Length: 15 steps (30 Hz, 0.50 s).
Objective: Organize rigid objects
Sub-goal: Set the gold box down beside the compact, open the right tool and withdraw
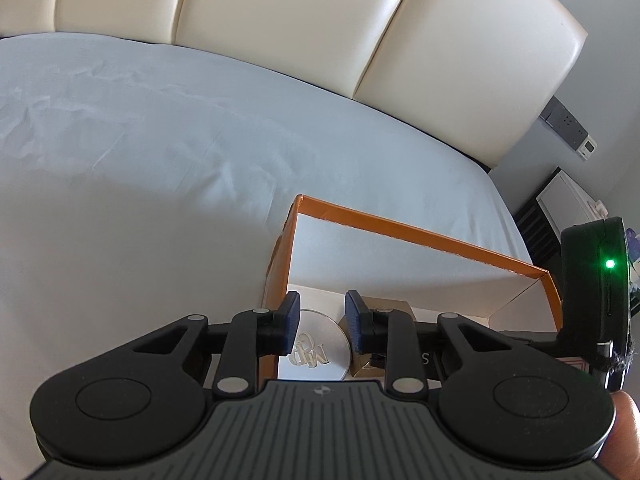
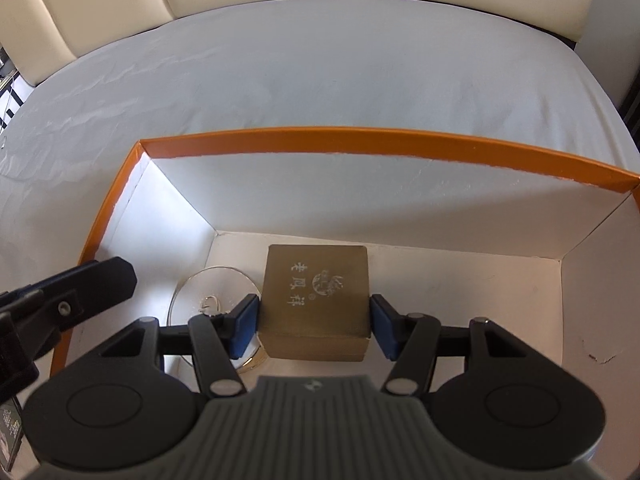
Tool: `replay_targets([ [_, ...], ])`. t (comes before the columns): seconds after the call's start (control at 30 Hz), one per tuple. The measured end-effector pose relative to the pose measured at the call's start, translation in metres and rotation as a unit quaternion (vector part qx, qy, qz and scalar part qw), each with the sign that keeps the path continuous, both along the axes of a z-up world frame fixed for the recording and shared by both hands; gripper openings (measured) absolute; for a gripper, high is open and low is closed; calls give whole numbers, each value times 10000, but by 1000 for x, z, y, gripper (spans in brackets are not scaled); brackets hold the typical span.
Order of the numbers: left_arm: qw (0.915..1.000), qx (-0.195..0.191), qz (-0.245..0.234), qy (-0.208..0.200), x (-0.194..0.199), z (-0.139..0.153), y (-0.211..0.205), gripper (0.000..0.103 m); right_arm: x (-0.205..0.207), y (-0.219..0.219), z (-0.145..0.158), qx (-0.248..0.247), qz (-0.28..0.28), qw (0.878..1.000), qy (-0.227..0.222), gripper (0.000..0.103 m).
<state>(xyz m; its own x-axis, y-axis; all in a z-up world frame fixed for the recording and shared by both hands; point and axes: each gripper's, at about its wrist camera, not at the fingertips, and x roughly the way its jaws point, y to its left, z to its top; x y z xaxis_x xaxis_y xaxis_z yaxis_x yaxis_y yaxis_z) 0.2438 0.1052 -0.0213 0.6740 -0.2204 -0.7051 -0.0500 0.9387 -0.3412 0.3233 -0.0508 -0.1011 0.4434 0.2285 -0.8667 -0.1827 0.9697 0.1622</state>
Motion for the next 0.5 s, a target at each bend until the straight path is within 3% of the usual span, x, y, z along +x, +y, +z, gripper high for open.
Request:
replay_targets([
  [0.27,10000,43,-38,5,1,1,-3,33,4,3,-1,-45,114,9999,74,60],
  [0.5,9994,309,-150,-18,0,1,-12,33,-1,9,0,-190,373,9989,220,59],
])
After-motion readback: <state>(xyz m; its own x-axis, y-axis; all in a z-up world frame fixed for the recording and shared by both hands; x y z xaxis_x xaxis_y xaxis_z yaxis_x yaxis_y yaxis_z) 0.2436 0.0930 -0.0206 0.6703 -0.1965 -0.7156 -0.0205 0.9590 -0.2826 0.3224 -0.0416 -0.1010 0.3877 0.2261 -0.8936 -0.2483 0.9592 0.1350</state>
